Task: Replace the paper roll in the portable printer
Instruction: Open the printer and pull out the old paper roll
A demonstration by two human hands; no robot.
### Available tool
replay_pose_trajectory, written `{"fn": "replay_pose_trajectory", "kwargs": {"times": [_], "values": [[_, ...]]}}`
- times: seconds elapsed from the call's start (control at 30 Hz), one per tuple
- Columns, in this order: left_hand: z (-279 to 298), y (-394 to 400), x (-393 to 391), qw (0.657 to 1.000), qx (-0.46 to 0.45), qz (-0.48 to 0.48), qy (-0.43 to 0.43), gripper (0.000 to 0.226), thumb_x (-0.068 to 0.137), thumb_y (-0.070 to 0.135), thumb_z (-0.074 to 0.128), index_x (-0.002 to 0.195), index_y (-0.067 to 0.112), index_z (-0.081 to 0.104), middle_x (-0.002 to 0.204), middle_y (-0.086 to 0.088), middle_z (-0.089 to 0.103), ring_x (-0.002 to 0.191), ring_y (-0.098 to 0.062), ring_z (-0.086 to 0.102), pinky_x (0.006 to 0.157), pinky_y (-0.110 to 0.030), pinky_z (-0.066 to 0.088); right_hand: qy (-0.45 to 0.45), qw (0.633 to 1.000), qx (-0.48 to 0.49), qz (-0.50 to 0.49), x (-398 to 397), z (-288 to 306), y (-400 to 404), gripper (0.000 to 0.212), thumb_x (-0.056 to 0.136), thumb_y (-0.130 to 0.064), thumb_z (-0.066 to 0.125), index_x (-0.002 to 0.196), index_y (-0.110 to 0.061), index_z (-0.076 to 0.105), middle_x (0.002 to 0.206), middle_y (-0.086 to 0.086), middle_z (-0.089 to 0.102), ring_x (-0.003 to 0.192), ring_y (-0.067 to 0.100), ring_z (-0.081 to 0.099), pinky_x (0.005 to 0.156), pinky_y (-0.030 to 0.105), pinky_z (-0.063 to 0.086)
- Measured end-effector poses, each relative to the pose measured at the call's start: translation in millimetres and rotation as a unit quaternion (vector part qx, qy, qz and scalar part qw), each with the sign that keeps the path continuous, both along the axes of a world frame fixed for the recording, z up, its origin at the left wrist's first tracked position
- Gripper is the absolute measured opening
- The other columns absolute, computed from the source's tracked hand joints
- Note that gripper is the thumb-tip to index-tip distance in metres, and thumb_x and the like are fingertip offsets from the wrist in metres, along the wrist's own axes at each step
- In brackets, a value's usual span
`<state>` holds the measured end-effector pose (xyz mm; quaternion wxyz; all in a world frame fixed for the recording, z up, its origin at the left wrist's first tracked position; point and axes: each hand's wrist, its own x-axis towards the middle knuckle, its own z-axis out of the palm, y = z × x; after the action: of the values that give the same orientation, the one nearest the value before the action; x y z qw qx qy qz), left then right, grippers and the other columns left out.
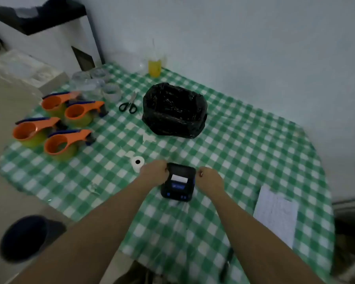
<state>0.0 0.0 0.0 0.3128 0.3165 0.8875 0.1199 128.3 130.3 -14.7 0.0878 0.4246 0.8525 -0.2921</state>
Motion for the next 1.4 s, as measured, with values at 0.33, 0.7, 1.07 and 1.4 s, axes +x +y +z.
{"fn": "replay_pose_trajectory", "kwargs": {"times": [0.33,0.7,1.07,1.4], "values": [[-55.6,-11.8,5.5,0.994,0.007,0.054,-0.094,0.034,0.091,0.032,0.045,0.117,0.011,0.051,0.115,-0.014,0.061,0.1,-0.031,0.061,0.086,-0.046,0.052,0.058,0.964,-0.214,-0.148,4.1,-45.3,9.9,0.015,0.085,-0.019,0.059,0.074,-0.009,0.059,0.068,0.011,0.066,0.066,0.026,0.064,0.082,0.053,0.056],[-53.3,-14.0,11.9,0.98,0.065,0.118,-0.144,0.033,0.087,0.01,0.055,0.119,0.004,0.05,0.12,-0.016,0.059,0.107,-0.03,0.058,0.09,-0.04,0.047,-0.141,0.969,-0.191,-0.066,-28.2,-23.4,31.7,0.018,0.082,-0.006,0.051,0.064,-0.005,0.048,0.055,0.012,0.057,0.043,0.019,0.056,0.048,0.029,0.048],[-55.0,-17.9,11.4,0.971,0.074,0.154,-0.167,0.063,0.086,0.017,0.06,0.14,0.013,0.028,0.127,-0.013,0.057,0.108,-0.03,0.061,0.092,-0.042,0.049,-0.134,0.973,-0.179,-0.054,-29.8,-22.3,29.6,0.018,0.078,-0.001,0.049,0.06,-0.007,0.047,0.053,0.01,0.056,0.04,0.019,0.055,0.049,0.028,0.048],[-59.8,-16.5,11.9,0.976,0.079,0.136,-0.15,0.056,0.087,0.015,0.058,0.137,0.01,0.032,0.129,-0.014,0.056,0.113,-0.029,0.057,0.089,-0.038,0.046,0.066,0.997,-0.013,0.032,-6.2,-38.1,-15.8,0.035,0.084,-0.04,0.061,0.112,-0.017,0.06,0.097,0.005,0.061,0.095,0.021,0.051,0.076,0.032,0.043]]}}
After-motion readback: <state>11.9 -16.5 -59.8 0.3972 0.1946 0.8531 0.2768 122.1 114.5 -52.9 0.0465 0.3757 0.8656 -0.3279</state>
